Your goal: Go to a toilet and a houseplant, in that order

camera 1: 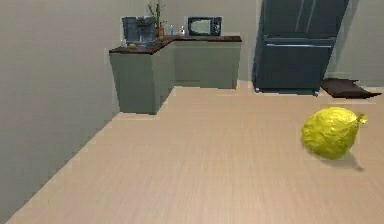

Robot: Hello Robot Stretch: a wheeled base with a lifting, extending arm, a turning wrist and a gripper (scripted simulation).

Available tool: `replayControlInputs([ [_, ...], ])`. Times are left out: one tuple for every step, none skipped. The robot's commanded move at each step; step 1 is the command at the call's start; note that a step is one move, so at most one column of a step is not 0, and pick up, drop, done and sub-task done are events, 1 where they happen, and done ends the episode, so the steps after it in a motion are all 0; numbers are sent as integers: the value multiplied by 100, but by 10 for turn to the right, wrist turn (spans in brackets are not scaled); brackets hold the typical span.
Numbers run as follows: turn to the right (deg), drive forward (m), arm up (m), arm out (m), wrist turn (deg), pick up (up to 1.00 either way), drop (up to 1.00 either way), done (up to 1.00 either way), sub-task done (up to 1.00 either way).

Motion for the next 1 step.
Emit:
replayControlInputs([
  [0,100,0,0,0,0,0,0,0],
])
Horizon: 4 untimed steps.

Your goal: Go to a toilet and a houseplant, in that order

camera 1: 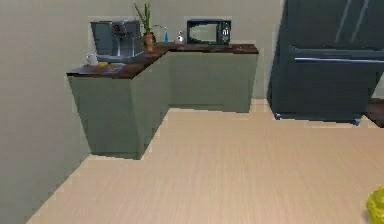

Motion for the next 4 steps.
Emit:
replayControlInputs([
  [30,0,0,0,0,0,0,0,0],
  [0,100,0,0,0,0,0,0,0],
  [0,100,0,0,0,0,0,0,0],
  [0,35,0,0,0,0,0,0,0],
])
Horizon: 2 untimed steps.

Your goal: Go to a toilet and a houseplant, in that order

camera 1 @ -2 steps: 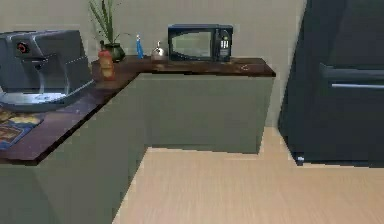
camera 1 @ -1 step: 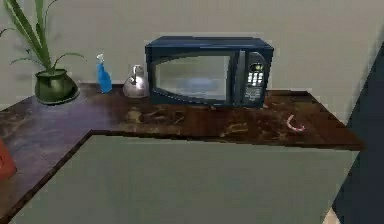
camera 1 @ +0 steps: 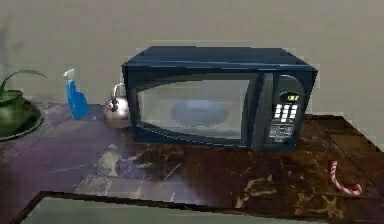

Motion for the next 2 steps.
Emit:
replayControlInputs([
  [-420,0,0,0,0,0,0,0,0],
  [0,0,0,0,0,0,0,100,0],
])
